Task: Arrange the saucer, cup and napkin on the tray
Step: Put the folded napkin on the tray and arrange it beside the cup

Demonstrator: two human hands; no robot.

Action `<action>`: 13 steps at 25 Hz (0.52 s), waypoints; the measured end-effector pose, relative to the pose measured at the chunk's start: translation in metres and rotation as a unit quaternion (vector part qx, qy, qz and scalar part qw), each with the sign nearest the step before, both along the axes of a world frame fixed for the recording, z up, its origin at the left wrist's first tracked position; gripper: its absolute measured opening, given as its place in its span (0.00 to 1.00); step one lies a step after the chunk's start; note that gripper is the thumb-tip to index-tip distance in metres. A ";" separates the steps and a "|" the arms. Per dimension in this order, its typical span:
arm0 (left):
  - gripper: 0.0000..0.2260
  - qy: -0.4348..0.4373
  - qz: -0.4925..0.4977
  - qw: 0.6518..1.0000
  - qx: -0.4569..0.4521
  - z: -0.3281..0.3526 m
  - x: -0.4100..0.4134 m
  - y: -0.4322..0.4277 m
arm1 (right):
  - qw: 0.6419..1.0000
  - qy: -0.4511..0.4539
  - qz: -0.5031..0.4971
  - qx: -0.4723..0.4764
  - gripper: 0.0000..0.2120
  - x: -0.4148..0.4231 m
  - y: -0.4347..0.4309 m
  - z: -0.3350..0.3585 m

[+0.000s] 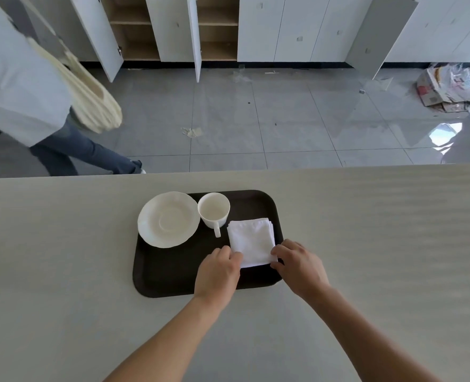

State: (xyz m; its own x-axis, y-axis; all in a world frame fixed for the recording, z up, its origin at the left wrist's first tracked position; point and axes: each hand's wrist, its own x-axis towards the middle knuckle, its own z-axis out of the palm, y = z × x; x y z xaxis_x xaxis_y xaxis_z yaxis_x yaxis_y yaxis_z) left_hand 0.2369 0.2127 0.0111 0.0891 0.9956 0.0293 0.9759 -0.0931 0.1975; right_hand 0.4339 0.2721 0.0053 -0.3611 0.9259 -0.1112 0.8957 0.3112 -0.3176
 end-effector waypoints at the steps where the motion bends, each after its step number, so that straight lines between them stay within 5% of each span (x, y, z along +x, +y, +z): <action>1: 0.11 0.001 -0.002 1.000 0.000 0.000 0.000 0.001 | 1.000 -0.003 0.004 0.002 0.06 -0.001 0.001 0.000; 13: 0.12 0.108 -0.109 0.988 0.015 0.001 0.007 0.022 | 1.000 0.005 0.001 0.018 0.06 -0.003 0.017 -0.001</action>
